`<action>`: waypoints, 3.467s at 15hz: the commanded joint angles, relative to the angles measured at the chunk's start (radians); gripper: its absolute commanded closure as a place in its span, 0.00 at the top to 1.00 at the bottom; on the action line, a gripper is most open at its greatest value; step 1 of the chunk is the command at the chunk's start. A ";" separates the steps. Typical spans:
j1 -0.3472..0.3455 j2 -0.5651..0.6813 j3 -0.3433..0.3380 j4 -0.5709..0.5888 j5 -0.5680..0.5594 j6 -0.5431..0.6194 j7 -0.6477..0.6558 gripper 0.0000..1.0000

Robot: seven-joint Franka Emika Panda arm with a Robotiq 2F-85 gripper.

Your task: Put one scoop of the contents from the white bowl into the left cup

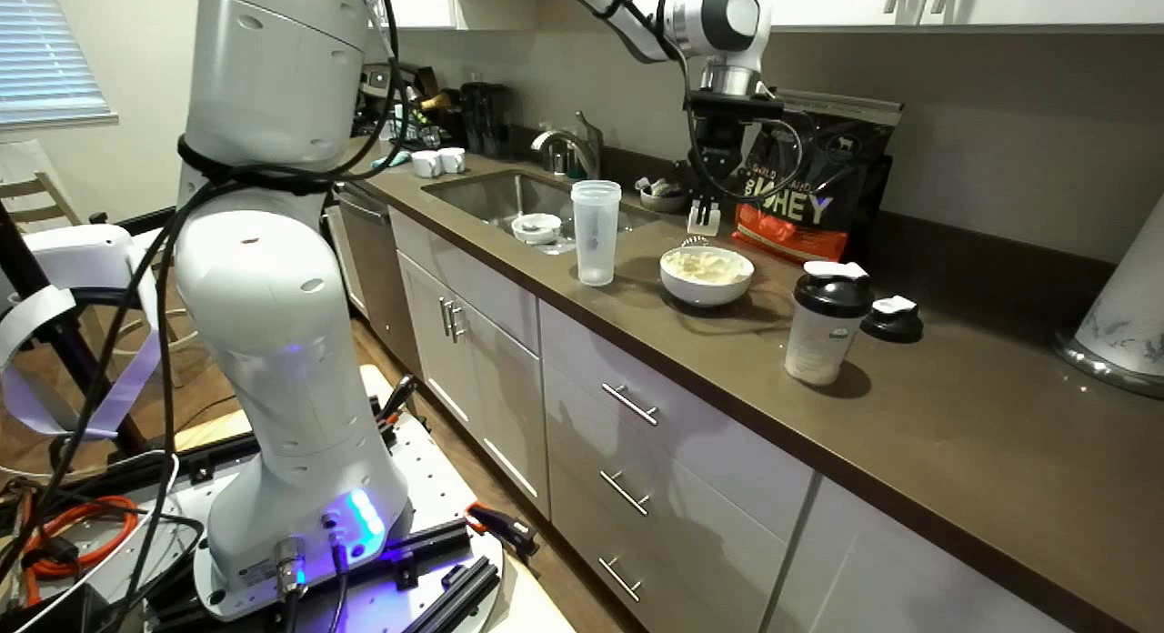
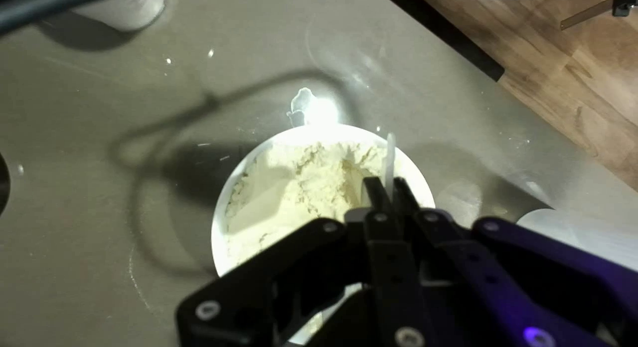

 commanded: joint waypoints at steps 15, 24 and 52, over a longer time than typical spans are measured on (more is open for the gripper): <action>0.001 -0.178 0.018 -0.091 0.107 -0.007 -0.057 0.01; 0.048 -0.252 0.046 -0.130 0.132 0.002 -0.049 0.01; 0.135 -0.355 0.074 -0.322 0.086 0.187 -0.032 0.01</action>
